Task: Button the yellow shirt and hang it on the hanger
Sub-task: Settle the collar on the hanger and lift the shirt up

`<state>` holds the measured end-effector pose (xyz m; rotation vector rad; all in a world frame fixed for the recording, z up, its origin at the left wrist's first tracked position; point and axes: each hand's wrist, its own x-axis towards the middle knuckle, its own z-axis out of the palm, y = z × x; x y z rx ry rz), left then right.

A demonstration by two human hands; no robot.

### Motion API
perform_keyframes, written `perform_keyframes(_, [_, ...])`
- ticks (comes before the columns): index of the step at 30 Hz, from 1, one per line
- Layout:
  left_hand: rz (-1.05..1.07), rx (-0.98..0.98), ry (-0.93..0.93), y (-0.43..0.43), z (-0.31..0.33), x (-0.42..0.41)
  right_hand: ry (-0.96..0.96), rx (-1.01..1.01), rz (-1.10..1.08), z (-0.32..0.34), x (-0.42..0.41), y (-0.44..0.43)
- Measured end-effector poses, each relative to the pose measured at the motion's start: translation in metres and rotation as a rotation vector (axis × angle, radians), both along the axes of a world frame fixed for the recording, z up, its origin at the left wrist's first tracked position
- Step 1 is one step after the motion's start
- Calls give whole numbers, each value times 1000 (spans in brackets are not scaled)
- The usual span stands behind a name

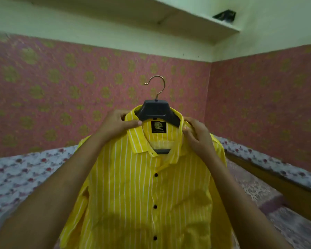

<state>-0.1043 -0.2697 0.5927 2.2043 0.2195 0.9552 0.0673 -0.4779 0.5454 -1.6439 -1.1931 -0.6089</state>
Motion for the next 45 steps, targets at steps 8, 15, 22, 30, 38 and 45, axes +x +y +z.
perform_keyframes(8, [24,156,17,-41,50,7,-101,-62,-489,51,-13,-25])
perform_keyframes(15, [31,95,-66,-61,61,15,-152,131,-390,85,-18,-38])
perform_keyframes(22, [-4,-11,-114,-55,55,8,-172,-81,-127,77,6,-48])
perform_keyframes(30, [-22,30,-6,-64,59,12,-123,-313,-435,69,28,-57])
perform_keyframes(38, [-49,-45,81,-42,44,-11,-102,-245,-535,67,39,-77])
perform_keyframes(45, [74,-55,67,-21,5,-15,-98,-242,-579,57,39,-82])
